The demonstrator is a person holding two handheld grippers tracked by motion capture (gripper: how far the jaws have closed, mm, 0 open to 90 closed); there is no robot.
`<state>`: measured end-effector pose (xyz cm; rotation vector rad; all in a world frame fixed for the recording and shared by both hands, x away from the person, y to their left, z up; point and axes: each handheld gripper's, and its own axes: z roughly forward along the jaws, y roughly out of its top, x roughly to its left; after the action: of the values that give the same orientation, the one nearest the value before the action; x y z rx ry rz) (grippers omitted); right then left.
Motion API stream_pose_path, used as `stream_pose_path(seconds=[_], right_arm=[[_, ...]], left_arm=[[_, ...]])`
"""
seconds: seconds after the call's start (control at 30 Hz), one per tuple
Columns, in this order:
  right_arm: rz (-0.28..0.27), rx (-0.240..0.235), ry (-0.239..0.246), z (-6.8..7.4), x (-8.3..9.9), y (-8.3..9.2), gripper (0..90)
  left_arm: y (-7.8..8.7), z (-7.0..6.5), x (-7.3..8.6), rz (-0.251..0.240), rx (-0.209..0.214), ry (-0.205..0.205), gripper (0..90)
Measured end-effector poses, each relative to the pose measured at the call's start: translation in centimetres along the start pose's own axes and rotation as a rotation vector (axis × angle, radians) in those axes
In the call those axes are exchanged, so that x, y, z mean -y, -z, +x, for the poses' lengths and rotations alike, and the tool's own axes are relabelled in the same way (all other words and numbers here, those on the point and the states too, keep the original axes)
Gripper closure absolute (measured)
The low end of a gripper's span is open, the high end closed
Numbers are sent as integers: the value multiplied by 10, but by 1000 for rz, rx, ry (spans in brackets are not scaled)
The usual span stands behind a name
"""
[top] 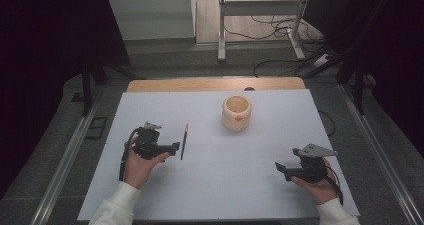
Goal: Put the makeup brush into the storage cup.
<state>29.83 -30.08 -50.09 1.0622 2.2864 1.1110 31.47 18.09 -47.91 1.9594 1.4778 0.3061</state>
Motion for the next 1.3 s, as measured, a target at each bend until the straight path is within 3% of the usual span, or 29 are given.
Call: stream_pose_path(seconds=[0.47,1.13,1.3], right_arm=[[1,2,2,0,0,0,152],[7,3,4,0,0,-1,152],[8,6,7,0,0,-1,153]], left_arm=[[-15,-6,-15,28,12,-3,113],[-32,-16,-33,92,-15,-27,138],[-35,-14,-37,111,-23,-16,140]])
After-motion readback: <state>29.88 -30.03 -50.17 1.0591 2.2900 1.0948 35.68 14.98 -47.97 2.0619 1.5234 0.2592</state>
